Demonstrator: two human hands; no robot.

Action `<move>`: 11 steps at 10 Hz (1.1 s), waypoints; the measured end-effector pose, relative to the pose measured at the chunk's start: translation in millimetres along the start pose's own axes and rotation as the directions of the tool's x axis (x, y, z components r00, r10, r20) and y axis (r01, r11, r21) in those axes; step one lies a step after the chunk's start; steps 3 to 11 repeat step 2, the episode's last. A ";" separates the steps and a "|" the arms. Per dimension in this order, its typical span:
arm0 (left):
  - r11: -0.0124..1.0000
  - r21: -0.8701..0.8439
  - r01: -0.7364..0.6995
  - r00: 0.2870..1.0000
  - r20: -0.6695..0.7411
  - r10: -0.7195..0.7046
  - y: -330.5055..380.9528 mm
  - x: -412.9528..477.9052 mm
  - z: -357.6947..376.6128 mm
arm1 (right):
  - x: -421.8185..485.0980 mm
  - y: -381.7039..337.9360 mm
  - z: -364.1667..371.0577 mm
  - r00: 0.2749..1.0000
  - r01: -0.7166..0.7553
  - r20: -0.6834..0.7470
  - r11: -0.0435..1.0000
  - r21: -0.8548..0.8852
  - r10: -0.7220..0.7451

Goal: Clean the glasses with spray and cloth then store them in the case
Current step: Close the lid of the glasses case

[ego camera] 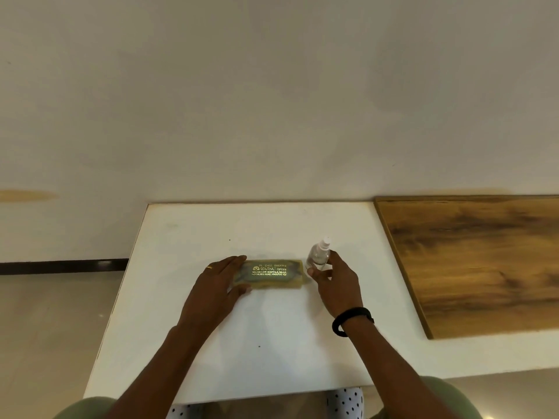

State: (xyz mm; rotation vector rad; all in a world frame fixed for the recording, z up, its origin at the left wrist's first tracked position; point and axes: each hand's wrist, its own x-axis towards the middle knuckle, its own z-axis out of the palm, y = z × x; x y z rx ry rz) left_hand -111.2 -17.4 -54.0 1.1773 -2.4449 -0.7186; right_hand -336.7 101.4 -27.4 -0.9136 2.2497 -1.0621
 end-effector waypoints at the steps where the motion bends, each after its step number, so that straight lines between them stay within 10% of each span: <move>1: 1.000 -0.003 -0.016 1.000 0.000 0.016 2.8 -0.4 -1.0 | 1.1 2.7 -0.4 1.000 0.007 0.002 1.000 -0.002 -0.007; 11: 1.000 -0.009 -0.008 1.000 0.015 0.008 5.4 0.1 -2.7 | -2.1 1.9 -0.5 1.000 -0.022 0.018 1.000 0.022 0.022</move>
